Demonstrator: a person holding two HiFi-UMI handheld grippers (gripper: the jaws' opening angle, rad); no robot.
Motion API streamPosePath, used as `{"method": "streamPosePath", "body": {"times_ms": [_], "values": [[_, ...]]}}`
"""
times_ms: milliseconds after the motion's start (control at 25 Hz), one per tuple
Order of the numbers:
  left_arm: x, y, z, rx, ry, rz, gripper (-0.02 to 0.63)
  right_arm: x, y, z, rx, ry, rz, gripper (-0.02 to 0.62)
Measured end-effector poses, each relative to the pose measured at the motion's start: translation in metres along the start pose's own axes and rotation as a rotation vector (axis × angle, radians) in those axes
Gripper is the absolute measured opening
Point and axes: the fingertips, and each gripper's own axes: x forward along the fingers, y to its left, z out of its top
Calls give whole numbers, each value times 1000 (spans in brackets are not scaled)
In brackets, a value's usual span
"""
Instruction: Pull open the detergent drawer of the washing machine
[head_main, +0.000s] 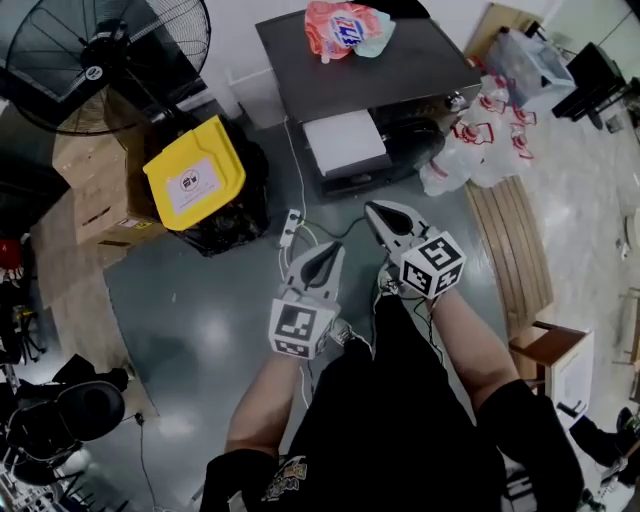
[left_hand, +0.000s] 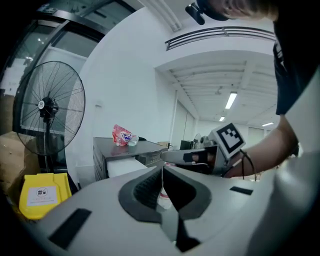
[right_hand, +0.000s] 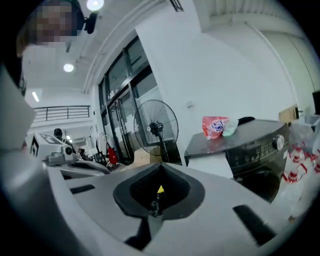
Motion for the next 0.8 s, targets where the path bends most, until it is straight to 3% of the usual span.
{"method": "streamPosePath", "body": {"times_ms": [200, 480, 680, 800], "values": [[-10, -17, 21, -2, -36, 24, 11, -38, 31, 35, -181, -27, 34, 3], [-8, -54, 44, 12, -79, 106, 11, -95, 47, 62, -347, -54, 90, 5], [1, -93, 43, -48, -97, 185, 11, -147, 33, 63, -333, -85, 122, 5], [4, -126, 44, -40, -102, 215, 11, -178, 21, 58, -287, -88, 140, 5]]}}
